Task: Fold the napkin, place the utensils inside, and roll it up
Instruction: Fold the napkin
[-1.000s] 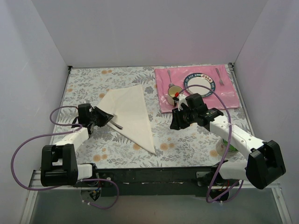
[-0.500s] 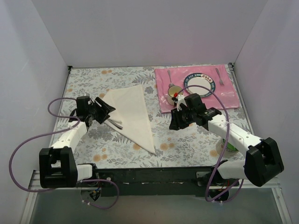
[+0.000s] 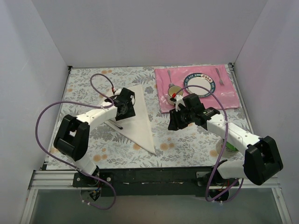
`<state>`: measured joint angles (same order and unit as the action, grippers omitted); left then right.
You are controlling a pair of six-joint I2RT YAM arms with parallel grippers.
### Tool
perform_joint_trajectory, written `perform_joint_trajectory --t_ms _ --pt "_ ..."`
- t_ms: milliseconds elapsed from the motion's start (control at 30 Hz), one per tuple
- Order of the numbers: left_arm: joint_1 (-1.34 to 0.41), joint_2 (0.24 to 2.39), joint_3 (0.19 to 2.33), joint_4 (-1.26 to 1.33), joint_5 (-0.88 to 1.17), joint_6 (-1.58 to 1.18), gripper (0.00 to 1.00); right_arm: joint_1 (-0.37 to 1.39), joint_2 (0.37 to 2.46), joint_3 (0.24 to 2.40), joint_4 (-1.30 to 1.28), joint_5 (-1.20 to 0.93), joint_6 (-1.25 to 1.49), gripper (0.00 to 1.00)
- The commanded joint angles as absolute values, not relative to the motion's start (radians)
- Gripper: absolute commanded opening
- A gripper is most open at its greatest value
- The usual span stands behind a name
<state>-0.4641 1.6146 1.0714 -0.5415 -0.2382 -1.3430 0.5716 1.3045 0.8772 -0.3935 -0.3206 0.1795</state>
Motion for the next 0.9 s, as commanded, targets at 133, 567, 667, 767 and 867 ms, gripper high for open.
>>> perform_joint_trajectory --t_ms 133,567,667,767,867 --pt "-0.558 1.723 1.18 -0.725 -0.584 -1.374 0.54 0.577 1.276 0.894 -0.382 -0.333 0.175 0.43" --pt "-0.56 1.801 1.19 -0.712 -0.607 -1.384 0.5 0.577 1.27 0.903 -0.396 -0.336 0.169 0.43" --pt "-0.56 1.824 1.204 -0.741 -0.635 -1.396 0.38 0.577 1.263 0.904 -0.4 -0.325 0.164 0.43" --pt "-0.558 1.793 1.189 -0.723 -0.634 -1.39 0.3 0.578 1.258 0.897 -0.4 -0.324 0.166 0.43" --pt "-0.56 1.773 1.189 -0.736 -0.64 -1.387 0.16 0.578 1.259 0.893 -0.393 -0.33 0.17 0.43"
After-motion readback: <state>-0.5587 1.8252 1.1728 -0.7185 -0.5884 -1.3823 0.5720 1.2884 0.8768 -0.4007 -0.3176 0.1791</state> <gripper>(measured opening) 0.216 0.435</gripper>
